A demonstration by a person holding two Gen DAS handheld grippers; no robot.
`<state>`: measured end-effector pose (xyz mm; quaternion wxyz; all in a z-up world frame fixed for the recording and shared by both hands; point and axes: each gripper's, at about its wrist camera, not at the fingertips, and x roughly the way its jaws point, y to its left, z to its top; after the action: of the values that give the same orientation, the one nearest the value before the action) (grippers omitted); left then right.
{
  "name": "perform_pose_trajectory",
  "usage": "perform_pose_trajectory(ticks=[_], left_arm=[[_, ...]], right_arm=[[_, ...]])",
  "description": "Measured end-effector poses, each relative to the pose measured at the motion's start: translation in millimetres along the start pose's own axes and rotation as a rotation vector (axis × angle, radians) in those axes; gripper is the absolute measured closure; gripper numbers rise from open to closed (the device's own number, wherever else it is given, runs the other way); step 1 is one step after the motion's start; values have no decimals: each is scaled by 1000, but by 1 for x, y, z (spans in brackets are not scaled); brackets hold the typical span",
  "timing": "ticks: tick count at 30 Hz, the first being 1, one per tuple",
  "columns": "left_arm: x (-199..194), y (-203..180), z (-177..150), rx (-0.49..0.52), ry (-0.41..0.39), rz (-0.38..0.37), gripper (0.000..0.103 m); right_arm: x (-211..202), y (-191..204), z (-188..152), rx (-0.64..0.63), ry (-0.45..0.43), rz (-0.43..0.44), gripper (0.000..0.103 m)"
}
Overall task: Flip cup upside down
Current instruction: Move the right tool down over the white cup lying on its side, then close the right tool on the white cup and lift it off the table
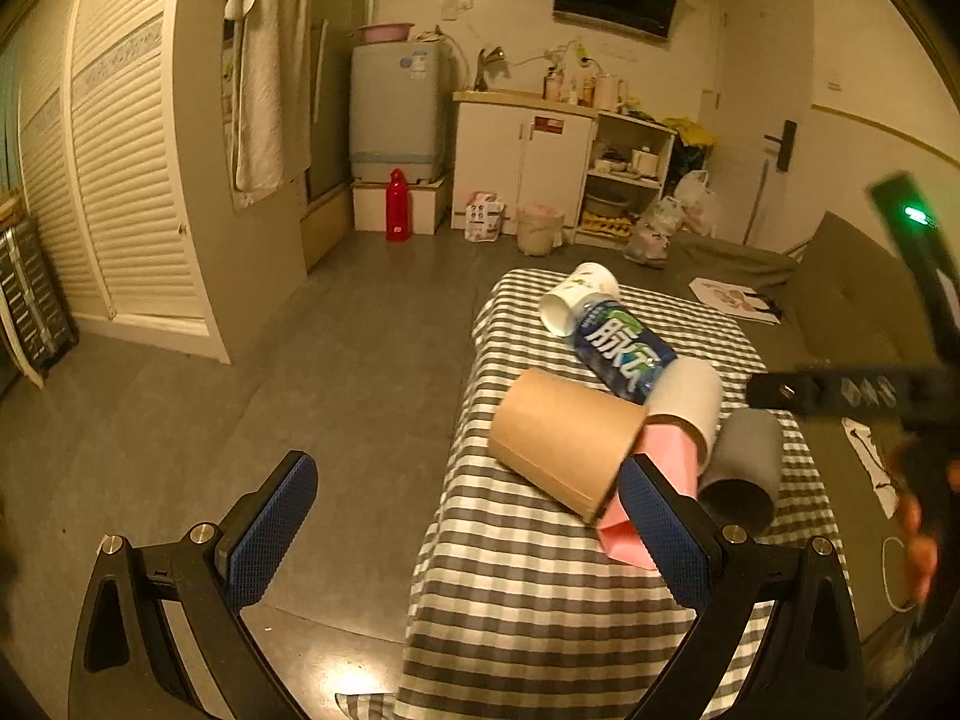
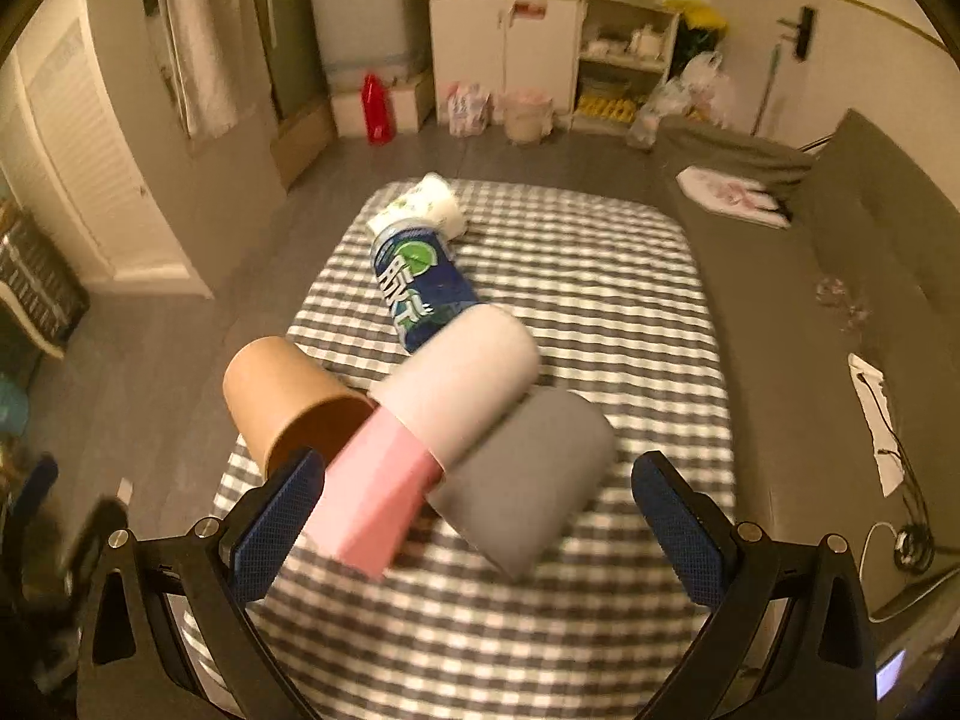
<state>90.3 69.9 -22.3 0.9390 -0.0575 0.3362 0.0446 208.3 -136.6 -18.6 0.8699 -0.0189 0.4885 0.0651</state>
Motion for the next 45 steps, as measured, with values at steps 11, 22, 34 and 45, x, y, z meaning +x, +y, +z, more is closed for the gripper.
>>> perform_pose_trajectory(ticks=[11,22,34,45], left_arm=[[30,11,4,-20,34,7,0],[51,13,6,-45,76,-21,0],[53,13,6,-42,68,-23,0],[41,4,2,1,43,-14,0]], right_arm=[[98,0,47,137,372,22,16],[144,2,61,220,490,-23,18],[176,14,61,253,535,-17,21],[93,-19,70,246,351,1,31]])
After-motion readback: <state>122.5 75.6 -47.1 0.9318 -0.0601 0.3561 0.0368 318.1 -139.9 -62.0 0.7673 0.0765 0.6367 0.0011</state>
